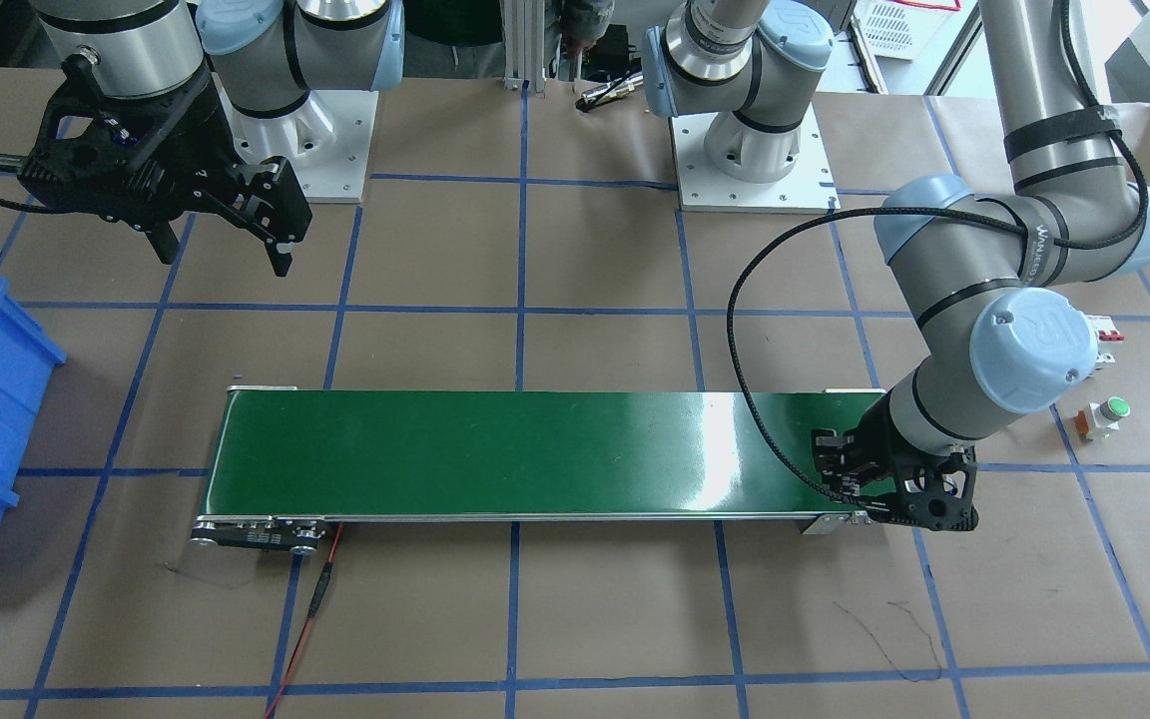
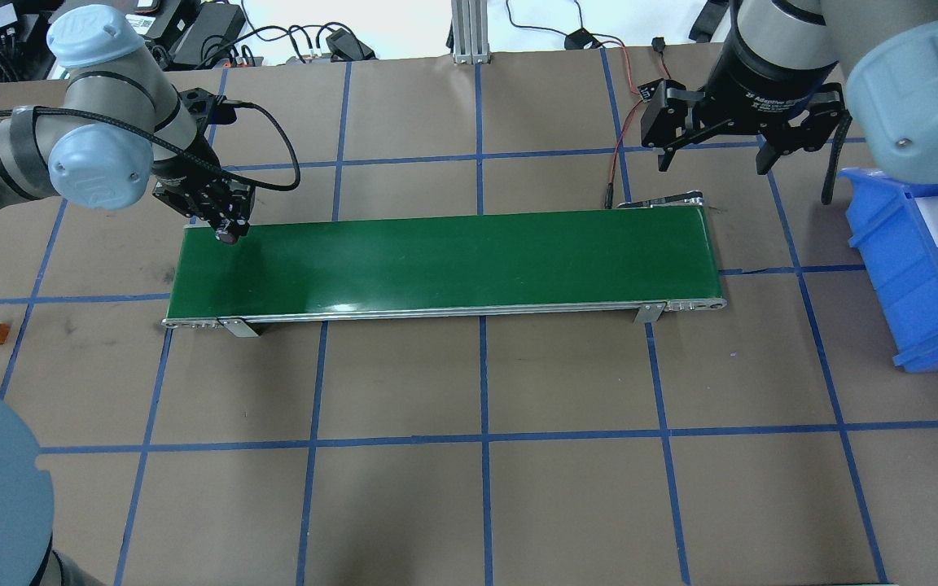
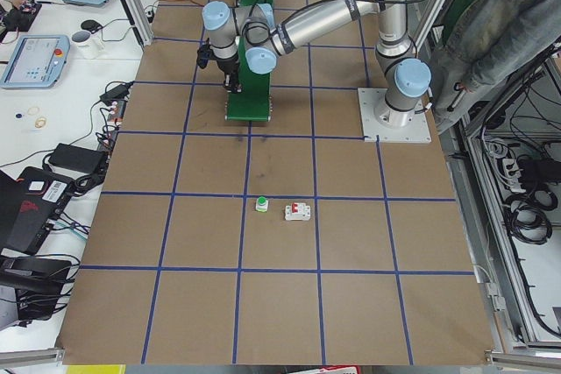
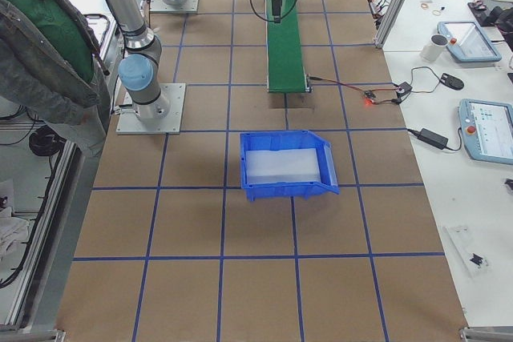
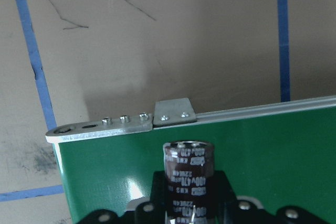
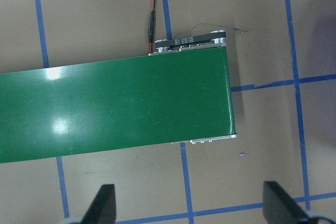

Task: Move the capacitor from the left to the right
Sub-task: 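Lower the capacitor onto the green belt and open the left gripper, then raise the left gripper away while the belt carries the capacitor toward the right arm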

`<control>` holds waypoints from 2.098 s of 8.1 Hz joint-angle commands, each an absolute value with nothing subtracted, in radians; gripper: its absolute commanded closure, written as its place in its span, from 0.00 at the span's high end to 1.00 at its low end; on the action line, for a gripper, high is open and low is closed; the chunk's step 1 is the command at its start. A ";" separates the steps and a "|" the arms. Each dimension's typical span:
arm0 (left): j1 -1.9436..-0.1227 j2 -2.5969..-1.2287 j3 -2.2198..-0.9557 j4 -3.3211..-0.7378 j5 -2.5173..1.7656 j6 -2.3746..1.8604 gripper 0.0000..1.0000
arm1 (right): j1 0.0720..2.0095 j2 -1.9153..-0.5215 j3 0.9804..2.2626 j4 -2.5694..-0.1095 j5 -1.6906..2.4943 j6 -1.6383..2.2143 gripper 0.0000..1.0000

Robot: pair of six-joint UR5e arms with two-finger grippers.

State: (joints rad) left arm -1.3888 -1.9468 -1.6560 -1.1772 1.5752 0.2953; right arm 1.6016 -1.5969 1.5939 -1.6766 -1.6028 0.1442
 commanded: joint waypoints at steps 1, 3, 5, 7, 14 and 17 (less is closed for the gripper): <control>-1.388 -1.950 -1.661 -1.170 1.574 0.291 0.15 | 1.601 -1.597 1.594 -1.675 -1.603 0.144 1.00; -1.388 -1.950 -1.686 -1.171 1.574 0.287 0.15 | 1.601 -1.597 1.594 -1.675 -1.603 0.144 1.00; -1.388 -1.948 -1.726 -1.158 1.577 0.287 0.15 | 1.601 -1.597 1.594 -1.674 -1.603 0.144 1.00; -1.388 -1.947 -1.727 -1.160 1.580 0.284 0.16 | 1.601 -1.597 1.594 -1.674 -1.603 0.144 1.00; -1.379 -1.850 -1.620 -1.199 1.597 0.284 1.00 | 1.601 -1.597 1.594 -1.674 -1.605 0.144 1.00; -1.379 -1.798 -1.528 -1.223 1.670 0.287 1.00 | 1.601 -1.597 1.595 -1.674 -1.603 0.146 1.00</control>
State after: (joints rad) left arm -1.3794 -1.8255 -1.5716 -1.2163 1.6328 0.2851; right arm 1.6015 -1.5969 1.5938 -1.6736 -1.6039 0.1442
